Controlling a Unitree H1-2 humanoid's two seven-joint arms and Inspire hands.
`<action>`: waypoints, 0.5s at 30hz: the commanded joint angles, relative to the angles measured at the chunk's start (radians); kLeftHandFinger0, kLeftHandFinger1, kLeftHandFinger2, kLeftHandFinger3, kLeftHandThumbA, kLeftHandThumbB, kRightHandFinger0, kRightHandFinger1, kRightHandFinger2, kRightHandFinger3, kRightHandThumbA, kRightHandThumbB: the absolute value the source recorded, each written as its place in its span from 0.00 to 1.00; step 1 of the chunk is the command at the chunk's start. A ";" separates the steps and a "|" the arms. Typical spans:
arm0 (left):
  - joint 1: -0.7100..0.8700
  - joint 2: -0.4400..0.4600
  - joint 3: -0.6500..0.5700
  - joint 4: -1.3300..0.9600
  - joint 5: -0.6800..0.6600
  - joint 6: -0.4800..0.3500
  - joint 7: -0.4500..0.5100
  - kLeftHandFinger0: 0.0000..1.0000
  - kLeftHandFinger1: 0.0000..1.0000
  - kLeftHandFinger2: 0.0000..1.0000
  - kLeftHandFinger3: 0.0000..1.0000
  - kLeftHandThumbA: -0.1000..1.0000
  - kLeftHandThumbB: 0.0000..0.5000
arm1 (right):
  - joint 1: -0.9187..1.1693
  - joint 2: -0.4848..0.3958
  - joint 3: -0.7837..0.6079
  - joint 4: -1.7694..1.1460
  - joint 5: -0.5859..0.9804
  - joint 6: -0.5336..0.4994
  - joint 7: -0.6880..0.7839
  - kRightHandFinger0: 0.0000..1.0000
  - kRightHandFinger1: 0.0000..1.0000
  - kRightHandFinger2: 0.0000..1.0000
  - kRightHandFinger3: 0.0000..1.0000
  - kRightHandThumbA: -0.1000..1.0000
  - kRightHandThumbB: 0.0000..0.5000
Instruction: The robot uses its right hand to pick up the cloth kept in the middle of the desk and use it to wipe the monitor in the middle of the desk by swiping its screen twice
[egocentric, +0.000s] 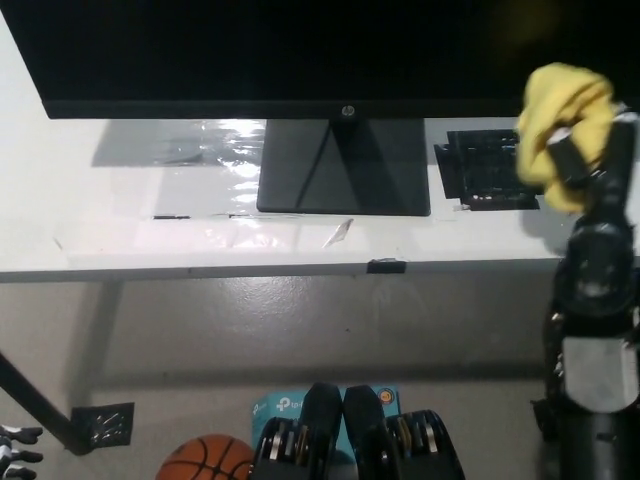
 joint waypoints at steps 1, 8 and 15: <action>0.016 0.023 0.012 -0.028 -0.006 -0.022 -0.011 0.49 0.52 0.62 0.78 0.49 0.39 | -0.078 -0.042 -0.036 -0.048 0.044 -0.035 -0.094 0.00 0.00 0.28 0.20 0.00 0.06; 0.023 0.038 0.015 -0.034 0.003 -0.024 -0.014 0.48 0.51 0.64 0.80 0.50 0.43 | -0.133 -0.111 -0.038 -0.066 -0.013 0.000 -0.167 0.00 0.09 0.38 0.28 0.00 0.08; 0.027 0.044 0.022 -0.045 -0.004 -0.008 -0.014 0.45 0.50 0.63 0.82 0.46 0.46 | -0.148 -0.207 0.158 -0.097 -0.213 0.161 -0.084 0.00 0.01 0.12 0.45 0.00 0.26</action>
